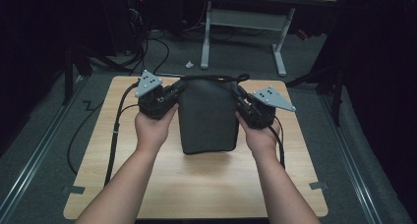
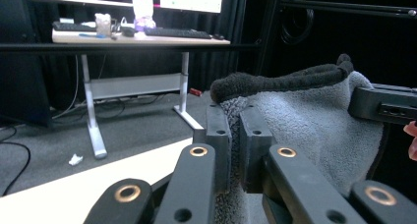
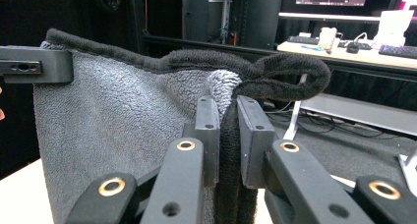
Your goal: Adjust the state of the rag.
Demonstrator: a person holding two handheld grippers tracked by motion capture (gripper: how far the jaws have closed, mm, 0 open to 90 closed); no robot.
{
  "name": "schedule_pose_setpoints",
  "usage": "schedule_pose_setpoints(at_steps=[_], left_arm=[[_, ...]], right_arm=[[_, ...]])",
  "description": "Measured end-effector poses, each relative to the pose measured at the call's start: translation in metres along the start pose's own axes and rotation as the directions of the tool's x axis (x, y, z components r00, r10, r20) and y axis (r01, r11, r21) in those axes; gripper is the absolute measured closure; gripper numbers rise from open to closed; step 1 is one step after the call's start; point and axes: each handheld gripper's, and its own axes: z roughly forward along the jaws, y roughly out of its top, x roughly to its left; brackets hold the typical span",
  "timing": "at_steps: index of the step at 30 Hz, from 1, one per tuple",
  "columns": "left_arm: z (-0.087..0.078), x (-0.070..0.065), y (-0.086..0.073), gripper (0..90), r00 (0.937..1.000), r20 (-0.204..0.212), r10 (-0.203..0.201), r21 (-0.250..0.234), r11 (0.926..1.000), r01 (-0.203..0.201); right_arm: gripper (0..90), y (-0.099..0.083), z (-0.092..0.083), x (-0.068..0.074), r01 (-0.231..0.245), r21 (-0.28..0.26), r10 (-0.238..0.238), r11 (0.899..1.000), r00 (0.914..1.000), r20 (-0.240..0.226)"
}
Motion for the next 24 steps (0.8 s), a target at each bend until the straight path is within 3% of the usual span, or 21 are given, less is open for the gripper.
schedule_pose_setpoints(at_steps=[4, 12, 15, 17, 20, 24], left_arm=[[0.007, 0.005, 0.009, 85.1, 0.9997, -0.009, 0.025, 0.003, 0.9997, -0.025], [0.024, 0.017, 0.025, 85.1, 0.9962, -0.036, 0.079, 0.012, 0.9968, -0.079], [0.032, 0.02, 0.026, 85.0, 0.9943, -0.048, 0.095, 0.026, 0.9953, -0.094], [0.037, 0.022, 0.025, 85.0, 0.9924, -0.058, 0.108, 0.034, 0.9937, -0.106], [0.044, 0.026, 0.024, 85.0, 0.994, -0.059, 0.092, 0.036, 0.9953, -0.089], [0.053, 0.03, 0.022, 85.0, 0.9904, -0.067, 0.121, 0.052, 0.9918, -0.117]], right_arm=[[81.5, 0.007, 0.005, -0.004, -0.01, -0.011, 0.01, 1.0, 0.9999, -0.01], [81.5, 0.018, 0.022, -0.012, 0.043, -0.006, -0.043, 0.999, 0.9991, -0.005], [81.6, 0.019, 0.029, -0.013, 0.087, 0.0, -0.087, 0.996, 0.9961, 0.018], [81.5, 0.019, 0.035, -0.017, 0.068, 0.003, -0.068, 0.998, 0.9976, 0.015], [81.6, 0.018, 0.043, -0.024, 0.05, 0.002, -0.05, 0.999, 0.9987, 0.006], [81.5, 0.016, 0.05, -0.029, 0.073, 0.01, -0.073, 0.997, 0.9973, 0.006]])
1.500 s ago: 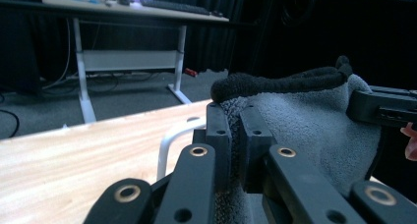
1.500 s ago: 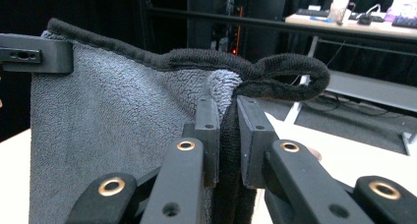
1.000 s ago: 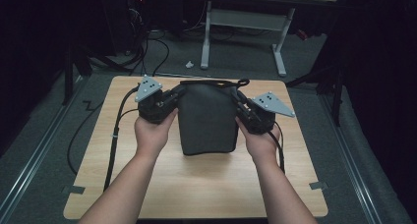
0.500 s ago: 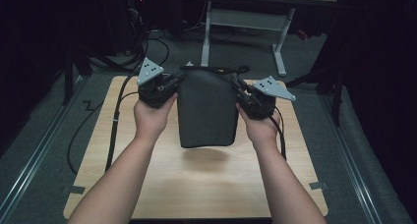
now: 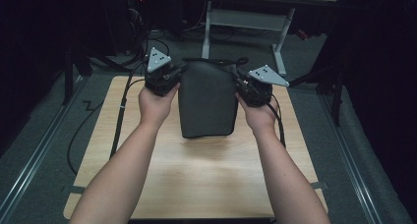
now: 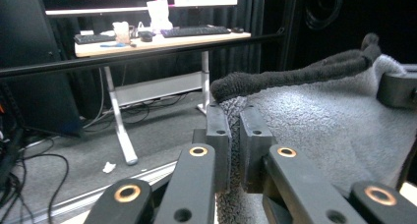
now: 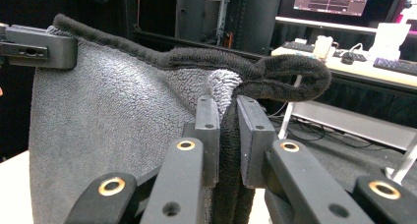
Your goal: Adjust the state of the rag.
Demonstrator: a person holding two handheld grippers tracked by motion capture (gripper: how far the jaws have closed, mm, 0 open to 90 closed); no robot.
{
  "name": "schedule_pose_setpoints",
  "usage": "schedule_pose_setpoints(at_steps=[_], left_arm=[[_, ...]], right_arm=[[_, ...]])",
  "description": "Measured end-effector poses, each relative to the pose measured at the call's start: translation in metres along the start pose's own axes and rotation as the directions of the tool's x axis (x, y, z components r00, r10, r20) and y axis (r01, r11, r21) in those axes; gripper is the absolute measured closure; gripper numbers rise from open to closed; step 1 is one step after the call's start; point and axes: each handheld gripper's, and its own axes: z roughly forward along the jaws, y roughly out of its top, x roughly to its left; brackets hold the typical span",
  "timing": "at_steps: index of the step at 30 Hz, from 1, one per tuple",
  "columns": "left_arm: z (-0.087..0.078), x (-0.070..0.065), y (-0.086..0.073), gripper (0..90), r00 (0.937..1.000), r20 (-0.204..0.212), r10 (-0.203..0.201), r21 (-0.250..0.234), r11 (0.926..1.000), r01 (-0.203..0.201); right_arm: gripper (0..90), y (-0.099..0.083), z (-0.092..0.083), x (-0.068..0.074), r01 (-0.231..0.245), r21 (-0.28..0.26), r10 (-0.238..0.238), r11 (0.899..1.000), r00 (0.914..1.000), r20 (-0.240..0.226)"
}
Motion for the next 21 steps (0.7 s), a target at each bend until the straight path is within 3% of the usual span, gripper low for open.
schedule_pose_setpoints(at_steps=[3, 9, 15, 21], left_arm=[[0.007, 0.004, -0.001, 84.9, 1.0, 0.004, -0.004, 0.006, 1.0, 0.004], [0.029, 0.01, -0.017, 84.7, 0.9998, 0.013, -0.016, 0.074, 0.9971, 0.015], [0.045, 0.019, -0.042, 85.0, 0.9962, 0.045, -0.074, 0.13, 0.9892, 0.067], [0.05, 0.022, -0.058, 84.8, 0.9913, 0.061, -0.116, 0.154, 0.9824, 0.106]], right_arm=[[81.4, -0.002, 0.006, -0.005, 0.008, 0.012, -0.008, 1.0, 1.0, -0.004], [81.5, -0.015, 0.023, -0.016, 0.023, 0.068, -0.023, 0.997, 0.9997, -0.01], [81.6, -0.032, 0.033, -0.023, 0.015, 0.118, -0.012, 0.993, 0.9995, -0.028], [81.3, -0.042, 0.038, -0.025, -0.01, 0.149, 0.015, 0.989, 0.9992, -0.037]])
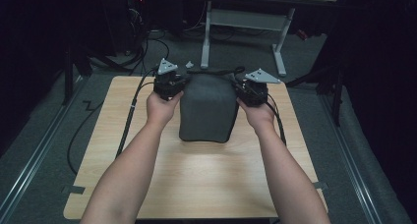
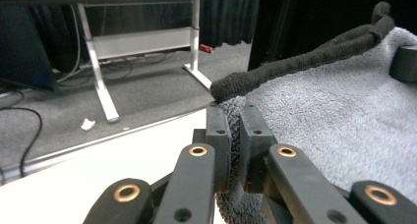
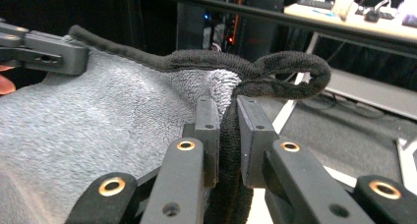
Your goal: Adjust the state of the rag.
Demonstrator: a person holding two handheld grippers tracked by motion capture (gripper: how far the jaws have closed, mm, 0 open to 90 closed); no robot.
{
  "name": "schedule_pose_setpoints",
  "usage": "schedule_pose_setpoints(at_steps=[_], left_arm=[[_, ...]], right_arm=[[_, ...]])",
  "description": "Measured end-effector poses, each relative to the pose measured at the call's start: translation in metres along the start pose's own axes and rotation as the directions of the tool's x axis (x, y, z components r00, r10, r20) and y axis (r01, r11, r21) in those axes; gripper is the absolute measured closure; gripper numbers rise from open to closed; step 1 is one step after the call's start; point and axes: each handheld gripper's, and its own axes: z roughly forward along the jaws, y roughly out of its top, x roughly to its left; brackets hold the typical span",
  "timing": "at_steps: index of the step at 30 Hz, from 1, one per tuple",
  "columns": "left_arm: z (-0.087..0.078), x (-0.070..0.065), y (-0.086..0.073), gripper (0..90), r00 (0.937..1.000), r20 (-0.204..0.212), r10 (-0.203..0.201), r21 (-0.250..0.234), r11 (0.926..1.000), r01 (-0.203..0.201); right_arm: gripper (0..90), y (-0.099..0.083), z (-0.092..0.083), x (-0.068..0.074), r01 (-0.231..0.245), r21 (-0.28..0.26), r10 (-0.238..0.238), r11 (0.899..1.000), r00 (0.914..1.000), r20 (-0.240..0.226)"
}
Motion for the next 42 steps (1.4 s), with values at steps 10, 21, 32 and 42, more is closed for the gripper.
schedule_pose_setpoints(at_steps=[10, 21, 32, 42], left_arm=[[0.006, 0.009, -0.014, 82.8, 0.9969, 0.025, -0.074, 0.059, 0.9956, 0.072], [0.01, 0.014, -0.034, 82.7, 0.9913, 0.056, -0.119, 0.087, 0.9897, 0.114], [0.014, 0.015, -0.044, 82.6, 0.9868, 0.079, -0.142, 0.098, 0.9862, 0.134], [0.023, 0.019, -0.066, 81.9, 0.9727, 0.111, -0.204, 0.145, 0.9716, 0.187]], right_arm=[[81.8, -0.014, 0.008, -0.002, -0.021, 0.057, 0.021, 0.998, 0.9997, -0.008], [81.6, -0.031, 0.012, -0.009, -0.102, 0.077, 0.108, 0.992, 0.9915, -0.073], [81.8, -0.04, 0.011, -0.014, -0.09, 0.088, 0.098, 0.992, 0.9906, -0.095], [81.5, -0.054, 0.022, -0.02, -0.178, 0.121, 0.191, 0.976, 0.976, -0.104]])
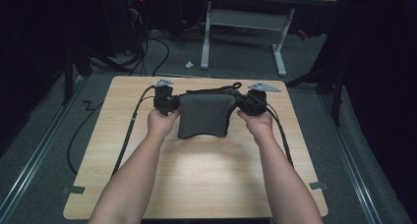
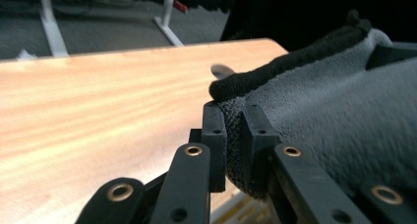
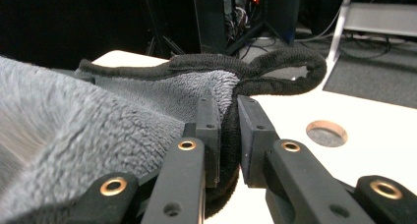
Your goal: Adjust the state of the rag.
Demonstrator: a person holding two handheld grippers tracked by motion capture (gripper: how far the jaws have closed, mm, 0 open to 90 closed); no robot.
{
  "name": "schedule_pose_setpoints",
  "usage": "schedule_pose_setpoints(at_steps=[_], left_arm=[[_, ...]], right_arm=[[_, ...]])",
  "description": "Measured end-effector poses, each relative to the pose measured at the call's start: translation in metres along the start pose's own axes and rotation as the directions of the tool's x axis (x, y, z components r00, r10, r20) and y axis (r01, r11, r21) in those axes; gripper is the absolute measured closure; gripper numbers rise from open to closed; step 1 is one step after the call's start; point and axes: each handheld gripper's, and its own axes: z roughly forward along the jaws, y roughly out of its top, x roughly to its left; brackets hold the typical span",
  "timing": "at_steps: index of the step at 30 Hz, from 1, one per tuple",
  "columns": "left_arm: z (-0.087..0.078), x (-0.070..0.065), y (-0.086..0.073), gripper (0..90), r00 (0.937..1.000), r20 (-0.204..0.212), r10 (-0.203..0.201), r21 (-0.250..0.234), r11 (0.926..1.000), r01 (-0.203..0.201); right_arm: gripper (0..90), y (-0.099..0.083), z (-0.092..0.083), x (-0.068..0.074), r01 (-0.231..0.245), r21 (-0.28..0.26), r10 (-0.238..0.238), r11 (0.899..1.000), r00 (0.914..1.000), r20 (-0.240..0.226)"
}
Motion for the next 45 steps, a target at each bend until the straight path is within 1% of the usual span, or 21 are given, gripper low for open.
schedule_pose_setpoints(at_steps=[3, 5, 9, 12, 17, 24, 29, 33, 36, 38, 40, 42, 45], left_arm=[[0.003, 0.002, -0.006, 81.9, 0.9997, 0.011, -0.021, 0.002, 0.9998, 0.021], [0.004, 0.003, -0.009, 81.9, 0.9997, 0.009, -0.021, 0.009, 0.9997, 0.021], [0.005, 0.004, -0.012, 82.0, 0.9997, 0.004, -0.022, 0.014, 0.9997, 0.022], [0.004, 0.004, -0.013, 82.0, 0.9999, 0.0, -0.016, 0.019, 0.9997, 0.015], [0.004, 0.003, -0.014, 81.9, 0.9998, -0.004, -0.017, 0.031, 0.9994, 0.017], [0.003, 0.002, -0.017, 81.9, 0.9998, -0.003, -0.02, 0.031, 0.9993, 0.021], [0.003, 0.002, -0.018, 81.9, 0.9997, -0.007, -0.022, 0.035, 0.9991, 0.022], [0.004, 0.003, -0.022, 81.9, 0.9996, -0.002, -0.027, 0.043, 0.9987, 0.028], [0.005, 0.004, -0.024, 81.9, 0.9996, -0.003, -0.03, 0.048, 0.9984, 0.03], [0.005, 0.003, -0.024, 81.3, 0.9995, -0.003, -0.031, 0.047, 0.9984, 0.031], [0.004, 0.004, -0.023, 78.4, 0.9992, -0.006, -0.039, 0.044, 0.9983, 0.039], [0.002, 0.004, -0.021, 76.7, 0.9994, -0.011, -0.031, 0.045, 0.9985, 0.032], [0.0, 0.002, -0.018, 76.1, 0.9997, -0.017, -0.019, 0.038, 0.9991, 0.02]], right_arm=[[81.3, -0.007, 0.003, -0.004, -0.008, 0.016, 0.008, 1.0, 1.0, -0.002], [81.3, -0.012, 0.005, -0.006, -0.018, 0.026, 0.018, 0.999, 0.9998, -0.005], [81.3, -0.018, 0.008, -0.006, -0.019, 0.04, 0.02, 0.999, 0.9998, -0.003], [81.3, -0.019, 0.009, -0.006, -0.021, 0.038, 0.021, 0.999, 0.9998, -0.003], [81.1, -0.02, 0.01, -0.006, -0.023, 0.046, 0.023, 0.999, 0.9997, -0.005], [80.8, -0.023, 0.011, -0.006, -0.018, 0.054, 0.018, 0.998, 0.9998, -0.005], [80.9, -0.024, 0.012, -0.005, -0.031, 0.059, 0.031, 0.998, 0.9995, 0.001], [80.8, -0.029, 0.014, -0.006, -0.033, 0.071, 0.032, 0.997, 0.9995, 0.003], [80.7, -0.034, 0.015, -0.006, -0.04, 0.068, 0.039, 0.997, 0.9992, 0.005], [79.4, -0.035, 0.015, -0.007, -0.045, 0.066, 0.045, 0.997, 0.999, 0.004], [75.5, -0.034, 0.014, -0.008, -0.039, 0.067, 0.038, 0.997, 0.9992, 0.006], [71.7, -0.032, 0.013, -0.009, -0.045, 0.067, 0.044, 0.997, 0.9989, 0.015], [68.1, -0.026, 0.008, -0.011, -0.039, 0.048, 0.038, 0.998, 0.9991, 0.02]])
